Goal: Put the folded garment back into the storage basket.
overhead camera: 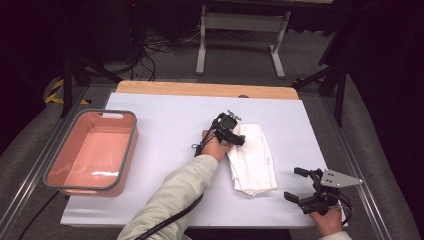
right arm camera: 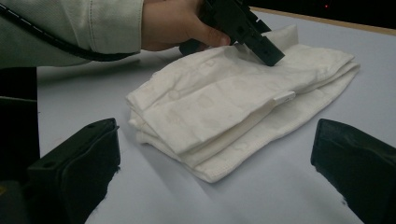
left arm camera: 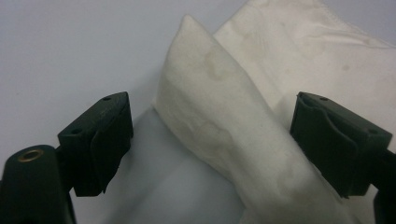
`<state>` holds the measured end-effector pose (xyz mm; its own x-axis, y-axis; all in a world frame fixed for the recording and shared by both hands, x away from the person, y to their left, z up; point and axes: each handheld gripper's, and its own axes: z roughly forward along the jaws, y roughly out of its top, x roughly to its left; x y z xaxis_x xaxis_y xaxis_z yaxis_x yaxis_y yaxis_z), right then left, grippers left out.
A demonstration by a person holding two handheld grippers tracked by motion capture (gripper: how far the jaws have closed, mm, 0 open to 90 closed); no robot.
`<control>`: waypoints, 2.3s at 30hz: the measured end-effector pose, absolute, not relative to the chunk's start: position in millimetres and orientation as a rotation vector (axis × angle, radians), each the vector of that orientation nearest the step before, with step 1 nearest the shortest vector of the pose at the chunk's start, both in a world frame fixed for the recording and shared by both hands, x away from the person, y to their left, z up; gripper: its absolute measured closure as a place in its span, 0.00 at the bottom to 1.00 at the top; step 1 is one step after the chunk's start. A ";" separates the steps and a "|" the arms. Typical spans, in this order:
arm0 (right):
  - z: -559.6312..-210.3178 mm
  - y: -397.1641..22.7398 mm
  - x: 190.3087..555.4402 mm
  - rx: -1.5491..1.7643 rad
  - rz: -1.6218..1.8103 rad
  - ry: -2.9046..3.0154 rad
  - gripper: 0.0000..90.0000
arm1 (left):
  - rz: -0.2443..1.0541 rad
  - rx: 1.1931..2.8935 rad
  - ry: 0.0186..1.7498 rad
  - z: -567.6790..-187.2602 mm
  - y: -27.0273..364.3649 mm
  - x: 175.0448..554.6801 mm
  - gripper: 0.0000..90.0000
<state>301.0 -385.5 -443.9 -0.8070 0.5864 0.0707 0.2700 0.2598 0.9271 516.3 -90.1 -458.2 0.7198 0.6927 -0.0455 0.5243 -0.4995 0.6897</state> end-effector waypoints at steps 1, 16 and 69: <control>-444.0 -385.4 301.0 0.790 1.564 2.245 0.02 | 0.310 2.216 0.914 -458.2 -90.7 515.9 0.16; -443.9 -385.4 300.9 0.787 1.560 2.237 0.02 | 0.289 2.234 0.927 -452.0 -96.7 508.6 0.44; -444.1 -384.6 301.0 0.779 1.547 2.238 0.02 | 0.176 1.993 0.637 -379.5 -89.5 474.6 0.85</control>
